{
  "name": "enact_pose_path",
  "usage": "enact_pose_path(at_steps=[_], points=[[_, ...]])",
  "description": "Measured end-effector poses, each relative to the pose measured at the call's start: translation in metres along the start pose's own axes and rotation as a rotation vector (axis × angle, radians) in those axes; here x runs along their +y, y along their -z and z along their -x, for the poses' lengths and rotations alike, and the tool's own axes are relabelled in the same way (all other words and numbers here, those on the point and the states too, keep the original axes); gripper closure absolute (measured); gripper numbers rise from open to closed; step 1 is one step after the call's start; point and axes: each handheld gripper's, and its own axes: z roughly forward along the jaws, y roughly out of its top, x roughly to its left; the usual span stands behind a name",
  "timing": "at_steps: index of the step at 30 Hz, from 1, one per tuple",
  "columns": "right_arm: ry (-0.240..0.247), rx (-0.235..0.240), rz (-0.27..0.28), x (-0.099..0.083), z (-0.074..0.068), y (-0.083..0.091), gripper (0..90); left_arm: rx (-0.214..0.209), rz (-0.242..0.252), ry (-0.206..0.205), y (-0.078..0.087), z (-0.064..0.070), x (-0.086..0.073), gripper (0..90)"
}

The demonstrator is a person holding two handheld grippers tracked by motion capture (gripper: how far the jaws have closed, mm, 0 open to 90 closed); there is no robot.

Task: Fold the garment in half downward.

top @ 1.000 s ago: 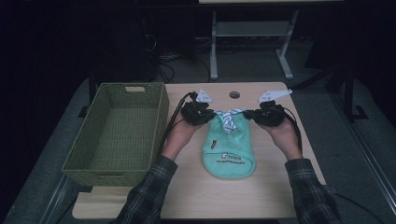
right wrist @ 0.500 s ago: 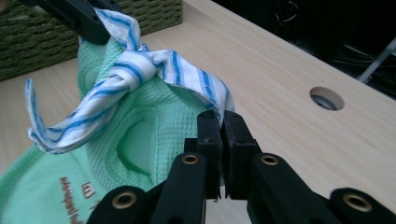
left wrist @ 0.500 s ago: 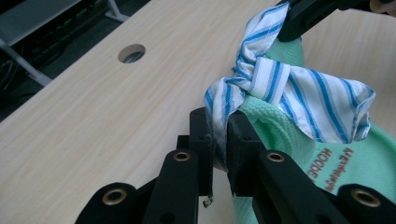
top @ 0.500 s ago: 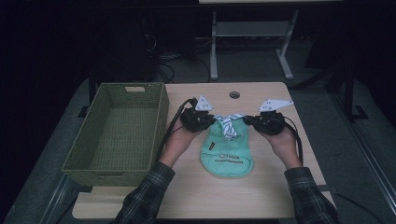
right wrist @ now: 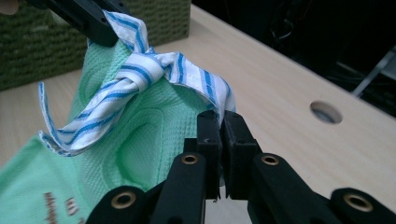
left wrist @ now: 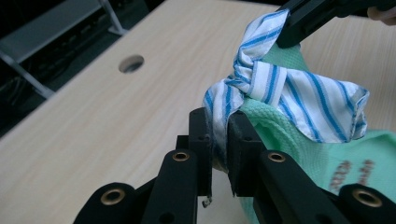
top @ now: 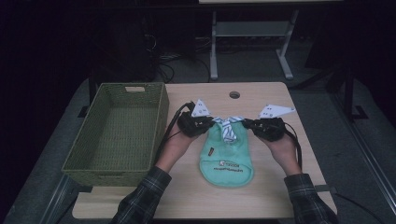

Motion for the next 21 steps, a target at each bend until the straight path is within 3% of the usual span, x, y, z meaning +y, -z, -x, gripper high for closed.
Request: enact_pose_path(at_steps=[2,5,11,16,21], points=[[0.004,-0.003,0.017,0.006,0.001,0.004,86.5,0.001,0.020,0.005,0.006,0.000,0.004,80.9],[0.000,0.006,0.028,0.007,-0.002,0.007,86.4,-0.020,0.002,-0.011,0.007,0.007,0.000,80.5],[-0.005,0.034,-0.008,-0.020,-0.017,0.002,86.4,-0.056,-0.025,-0.016,0.002,0.022,-0.023,80.1],[0.006,0.051,-0.037,-0.029,-0.027,0.004,85.9,-0.063,-0.042,-0.033,0.004,0.030,-0.034,79.6],[0.006,0.058,-0.053,-0.038,-0.029,0.003,85.2,-0.090,-0.052,-0.014,0.002,0.036,-0.041,78.8]])
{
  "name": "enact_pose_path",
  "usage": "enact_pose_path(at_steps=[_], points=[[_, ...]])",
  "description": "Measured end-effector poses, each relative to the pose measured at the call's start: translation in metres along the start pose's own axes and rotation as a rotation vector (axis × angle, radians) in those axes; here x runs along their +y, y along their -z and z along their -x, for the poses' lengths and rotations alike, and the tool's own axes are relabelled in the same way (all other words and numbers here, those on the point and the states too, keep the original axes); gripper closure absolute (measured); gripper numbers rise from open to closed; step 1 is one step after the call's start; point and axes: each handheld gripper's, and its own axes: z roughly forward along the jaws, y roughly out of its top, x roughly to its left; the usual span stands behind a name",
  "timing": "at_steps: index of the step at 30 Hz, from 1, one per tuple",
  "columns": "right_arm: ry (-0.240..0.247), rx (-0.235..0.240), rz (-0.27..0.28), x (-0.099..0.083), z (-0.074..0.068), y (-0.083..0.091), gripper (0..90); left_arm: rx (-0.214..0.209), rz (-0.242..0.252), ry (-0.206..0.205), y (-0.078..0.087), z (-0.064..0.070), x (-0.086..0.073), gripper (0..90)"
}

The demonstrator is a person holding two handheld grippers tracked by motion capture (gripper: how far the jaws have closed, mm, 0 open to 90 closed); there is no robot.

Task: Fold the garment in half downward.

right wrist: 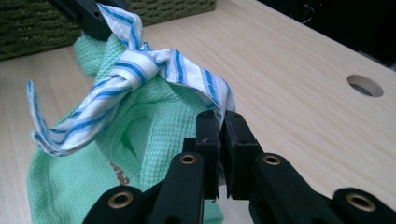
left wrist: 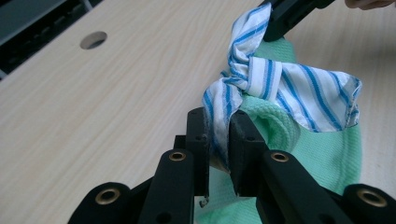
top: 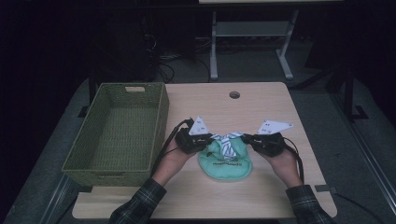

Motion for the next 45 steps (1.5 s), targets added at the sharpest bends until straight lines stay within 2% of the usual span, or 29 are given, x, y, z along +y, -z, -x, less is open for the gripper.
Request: enact_pose_path(at_steps=[10,16,21,22,24,28,31,40,45], points=[[-0.015,0.029,-0.021,-0.011,-0.007,0.002,80.9,-0.070,-0.022,0.045,0.002,0.009,-0.011,76.4],[-0.036,0.062,-0.032,-0.020,-0.013,0.007,77.5,-0.137,-0.035,0.086,0.000,0.014,-0.019,73.3],[-0.048,0.086,-0.053,-0.027,-0.017,0.008,75.6,-0.177,-0.045,0.106,0.000,0.018,-0.024,70.2],[-0.047,0.091,-0.057,-0.028,-0.018,0.009,75.6,-0.184,-0.055,0.099,0.000,0.018,-0.026,70.0],[-0.054,0.097,-0.064,-0.031,-0.019,0.010,75.6,-0.197,-0.053,0.114,-0.002,0.021,-0.028,70.0],[-0.049,0.109,-0.068,-0.035,-0.022,0.012,75.3,-0.217,-0.070,0.110,-0.003,0.024,-0.032,69.5],[-0.058,0.122,-0.073,-0.038,-0.025,0.015,74.7,-0.236,-0.069,0.124,-0.003,0.027,-0.034,68.1],[-0.079,0.160,-0.090,-0.051,-0.034,0.028,71.0,-0.302,-0.077,0.142,0.006,0.038,-0.042,60.5],[-0.082,0.170,-0.078,-0.055,-0.038,0.040,66.2,-0.328,-0.055,0.158,0.017,0.040,-0.044,59.1]])
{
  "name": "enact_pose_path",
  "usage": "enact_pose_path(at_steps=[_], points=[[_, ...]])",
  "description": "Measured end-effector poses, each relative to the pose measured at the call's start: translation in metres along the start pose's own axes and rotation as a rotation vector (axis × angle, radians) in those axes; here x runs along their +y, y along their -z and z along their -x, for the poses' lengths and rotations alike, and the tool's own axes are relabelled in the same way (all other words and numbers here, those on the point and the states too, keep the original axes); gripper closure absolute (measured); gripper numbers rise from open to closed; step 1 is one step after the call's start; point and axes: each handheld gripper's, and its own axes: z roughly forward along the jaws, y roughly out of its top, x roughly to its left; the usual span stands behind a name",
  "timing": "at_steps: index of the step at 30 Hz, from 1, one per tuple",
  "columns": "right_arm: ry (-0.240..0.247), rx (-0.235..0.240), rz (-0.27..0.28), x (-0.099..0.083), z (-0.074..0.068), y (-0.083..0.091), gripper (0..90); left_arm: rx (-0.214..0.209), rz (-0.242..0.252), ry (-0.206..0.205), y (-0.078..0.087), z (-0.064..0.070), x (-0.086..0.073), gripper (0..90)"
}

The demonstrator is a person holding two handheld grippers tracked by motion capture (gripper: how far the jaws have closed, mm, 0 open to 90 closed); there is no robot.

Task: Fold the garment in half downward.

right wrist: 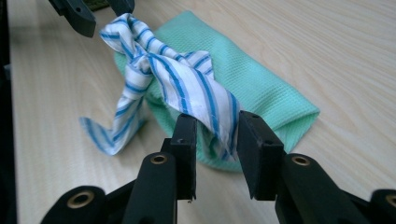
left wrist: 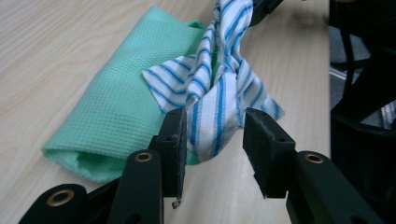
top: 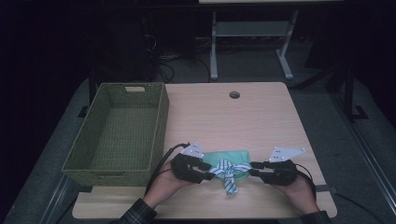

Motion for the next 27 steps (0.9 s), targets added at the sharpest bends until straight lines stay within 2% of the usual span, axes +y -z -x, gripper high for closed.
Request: enact_pose_path(at_steps=[6,10,13,18,21,27], points=[[0.000,-0.003,0.052,0.003,-0.003,0.018,65.7,0.007,0.034,0.009,0.009,-0.003,0.003,63.9],[0.008,-0.008,0.070,0.013,0.001,0.021,73.1,0.020,0.056,0.022,0.012,-0.008,0.011,75.3],[0.020,-0.011,0.060,0.024,0.005,0.015,81.9,0.031,0.051,0.033,0.008,-0.014,0.017,84.4],[0.027,0.012,0.032,0.035,0.008,-0.007,87.5,0.023,0.013,0.046,-0.008,-0.015,0.019,85.9],[0.031,0.038,0.000,0.033,0.004,-0.016,87.5,0.010,0.004,0.037,-0.012,-0.010,0.017,85.0],[0.031,0.075,-0.040,0.021,-0.006,-0.019,87.5,-0.013,-0.031,0.023,-0.020,-0.002,0.008,83.1]])
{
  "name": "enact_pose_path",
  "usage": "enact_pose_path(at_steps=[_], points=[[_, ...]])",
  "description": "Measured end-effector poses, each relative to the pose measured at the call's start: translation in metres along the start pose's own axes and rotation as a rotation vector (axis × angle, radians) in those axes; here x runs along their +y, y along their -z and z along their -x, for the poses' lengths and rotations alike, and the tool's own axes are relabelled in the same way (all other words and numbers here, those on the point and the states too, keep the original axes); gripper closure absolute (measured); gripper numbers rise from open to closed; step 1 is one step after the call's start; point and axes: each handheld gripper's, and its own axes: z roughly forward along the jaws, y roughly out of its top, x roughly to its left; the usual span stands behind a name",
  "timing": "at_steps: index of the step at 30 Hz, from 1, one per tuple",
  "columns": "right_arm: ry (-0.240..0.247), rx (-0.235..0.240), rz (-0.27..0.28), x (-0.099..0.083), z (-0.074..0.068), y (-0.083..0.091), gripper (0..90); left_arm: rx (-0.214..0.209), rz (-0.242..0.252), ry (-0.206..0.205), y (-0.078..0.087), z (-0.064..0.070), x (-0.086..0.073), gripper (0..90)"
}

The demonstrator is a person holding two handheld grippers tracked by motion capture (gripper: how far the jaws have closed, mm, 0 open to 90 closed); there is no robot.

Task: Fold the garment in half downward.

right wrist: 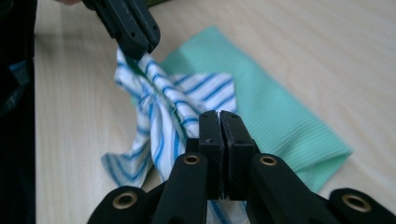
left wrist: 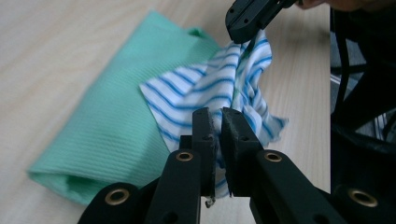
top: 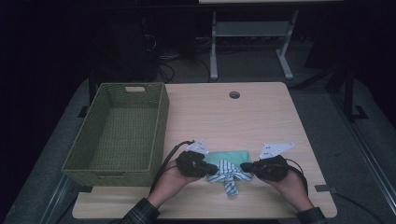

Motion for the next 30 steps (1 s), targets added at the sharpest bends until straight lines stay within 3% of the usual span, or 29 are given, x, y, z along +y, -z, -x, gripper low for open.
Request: enact_pose_path(at_steps=[7,13,22,30], points=[[-0.007,0.024,-0.057,-0.014,-0.005,-0.008,87.5,-0.004,-0.074,-0.020,-0.015,0.006,-0.008,81.7],[-0.003,0.029,-0.107,-0.021,-0.006,-0.017,87.6,0.019,-0.140,-0.041,-0.026,0.007,-0.013,79.0],[0.003,0.039,-0.134,-0.022,-0.007,-0.023,88.2,0.056,-0.147,-0.055,-0.024,0.004,-0.013,76.4],[-0.004,0.010,-0.071,-0.011,0.004,-0.011,89.2,0.061,-0.077,-0.048,-0.006,0.004,-0.003,78.2]])
